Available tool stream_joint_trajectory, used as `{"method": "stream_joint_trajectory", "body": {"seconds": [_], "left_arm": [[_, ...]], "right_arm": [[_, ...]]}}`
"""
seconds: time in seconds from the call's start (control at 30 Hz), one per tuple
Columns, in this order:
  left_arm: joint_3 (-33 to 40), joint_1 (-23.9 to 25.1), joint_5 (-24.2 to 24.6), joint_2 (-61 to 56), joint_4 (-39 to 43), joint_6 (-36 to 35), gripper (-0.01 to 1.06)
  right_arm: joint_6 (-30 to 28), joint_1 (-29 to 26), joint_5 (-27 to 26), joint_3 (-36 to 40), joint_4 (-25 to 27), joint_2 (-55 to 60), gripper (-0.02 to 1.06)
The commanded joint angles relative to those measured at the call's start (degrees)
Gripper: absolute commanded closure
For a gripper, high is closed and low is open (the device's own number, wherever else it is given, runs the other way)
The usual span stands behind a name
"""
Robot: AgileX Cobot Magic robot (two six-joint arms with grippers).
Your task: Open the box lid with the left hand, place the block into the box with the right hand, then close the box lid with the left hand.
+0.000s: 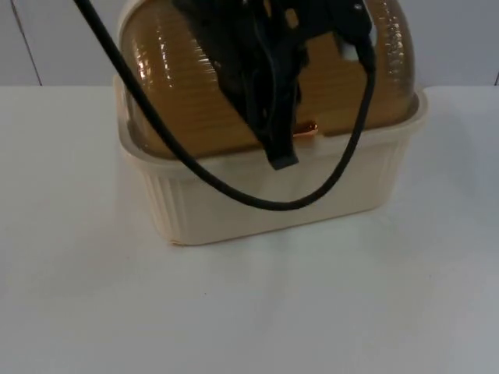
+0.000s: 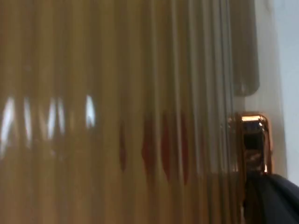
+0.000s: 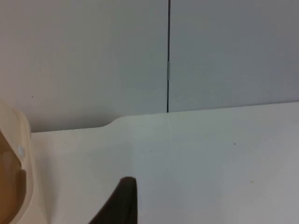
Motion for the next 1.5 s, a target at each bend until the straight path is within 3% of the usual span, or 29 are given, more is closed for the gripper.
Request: {"method": "stream_joint_trajectory", "body": {"seconds": [0.0, 0.2, 0.33, 0.5, 0.63, 0.73, 0.77, 0.8, 0.93, 1.13, 1.27, 1.47], "left_arm": [[0.46, -1.02, -1.06, -0.62, 0.83, -2.02, 1.05], [0.46, -3.1, 3.03, -3.77, -5.8, -4.91, 1.05], [0.59, -3.1, 9.42, -7.64, -16.4, -4.38, 1.05], [6.47, -1.84, 7.08, -14.4, -26.72, 0.29, 1.05], [14.31, 2.46, 4.15, -20.3, -35.95, 2.71, 1.05], [23.33, 9.64, 1.41, -27.01, -42.78, 3.85, 1.05], [26.71, 13.24, 1.11, -29.8, -43.83, 3.85, 1.05], [26.71, 13.24, 1.11, -29.8, -43.83, 3.85, 1.05], [33.57, 26.27, 1.11, -36.1, -41.47, -0.61, 1.05], [31.88, 40.4, -1.29, -37.1, -39.58, -2.55, 1.05], [27.94, 43.22, -2.52, -37.1, -40.98, -5.04, 1.05], [23.1, 43.33, -2.29, -37.1, -50.84, -4.96, 1.05]], "right_arm": [[0.33, 0.35, 0.29, 0.09, -0.19, -0.31, -0.01], [0.33, 0.35, 0.63, 0.09, -0.19, -0.31, -0.01], [0.33, 0.35, 0.63, 0.09, -0.19, -0.31, -0.01], [0.33, 0.35, 0.63, 0.09, -0.19, -0.31, -0.01], [0.48, 0.35, 0.59, 0.09, -0.19, -0.31, -0.01], [0.53, 0.35, 0.71, 0.09, -0.19, -0.31, -0.01], [0.53, 0.35, 0.86, 0.09, -0.19, -0.31, -0.01], [0.53, 0.35, 0.86, 0.09, -0.19, -0.31, -0.01], [0.53, 0.35, 0.86, 0.09, -0.19, -0.31, -0.01], [0.53, 0.35, 0.86, 0.09, -0.19, -0.31, -0.01], [0.53, 0.35, 0.86, 0.09, -0.19, -0.31, -0.01], [0.53, 0.35, 1.06, 0.09, -0.19, -0.31, -0.01]]}}
